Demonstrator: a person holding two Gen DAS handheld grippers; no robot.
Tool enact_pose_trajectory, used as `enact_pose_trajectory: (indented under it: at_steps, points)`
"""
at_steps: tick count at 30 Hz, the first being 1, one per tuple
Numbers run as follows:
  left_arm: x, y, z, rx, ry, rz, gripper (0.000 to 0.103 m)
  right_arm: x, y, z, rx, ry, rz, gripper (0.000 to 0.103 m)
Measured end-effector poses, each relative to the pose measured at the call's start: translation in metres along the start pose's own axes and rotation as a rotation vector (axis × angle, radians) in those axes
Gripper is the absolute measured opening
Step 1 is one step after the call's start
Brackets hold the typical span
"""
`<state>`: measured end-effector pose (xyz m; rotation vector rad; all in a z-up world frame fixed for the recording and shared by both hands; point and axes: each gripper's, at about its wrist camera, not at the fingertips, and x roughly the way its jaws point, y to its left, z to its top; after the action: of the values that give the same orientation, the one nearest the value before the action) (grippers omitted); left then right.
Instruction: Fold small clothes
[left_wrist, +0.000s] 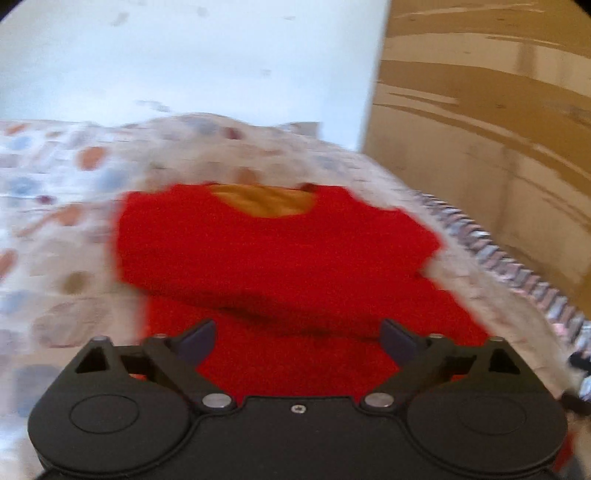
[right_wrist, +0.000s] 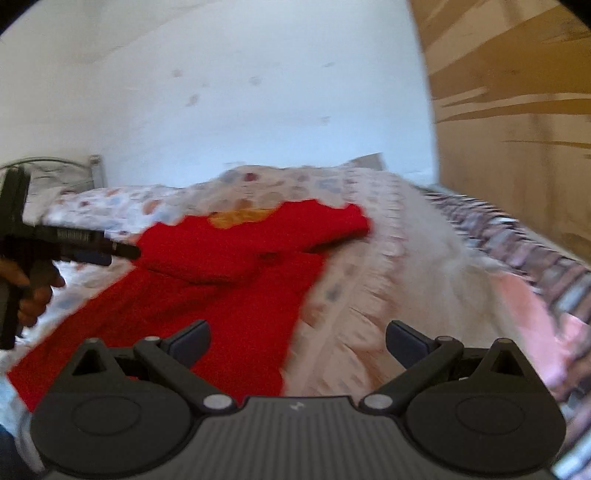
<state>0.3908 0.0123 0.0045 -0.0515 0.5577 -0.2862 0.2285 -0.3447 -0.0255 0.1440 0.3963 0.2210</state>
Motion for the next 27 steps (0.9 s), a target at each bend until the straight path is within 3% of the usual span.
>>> enact_pose_trajectory:
  at_steps: [4,8,15,18,19,20,24,27]
  points:
    - [-0.001,0.062,-0.003,-0.097,0.009,0.119,0.1,0.045,0.007,0.04,-0.02,0.024,0.143,0.103]
    - [0.007,0.12,0.003,-0.24,-0.032,0.148,0.092,0.117,0.02,0.093,-0.008,0.065,0.285,0.103]
    - [0.049,0.171,0.016,-0.325,-0.103,0.063,0.081,0.259,0.093,0.17,-0.138,0.154,0.391,0.077]
    - [0.073,0.179,0.018,-0.355,-0.096,0.031,0.073,0.308,0.132,0.186,-0.186,0.19,0.468,0.069]
    - [0.081,0.183,0.018,-0.369,-0.085,0.015,0.065,0.324,0.145,0.191,-0.192,0.199,0.497,0.066]
    - [0.087,0.185,0.017,-0.379,-0.077,0.002,0.055,0.339,0.158,0.195,-0.196,0.207,0.513,0.066]
    - [0.1,0.19,0.016,-0.395,-0.073,-0.021,0.047,0.393,0.202,0.202,-0.224,0.273,0.532,0.065]
    - [0.104,0.189,0.019,-0.39,-0.062,-0.054,0.029,0.421,0.228,0.196,-0.248,0.339,0.532,0.065]
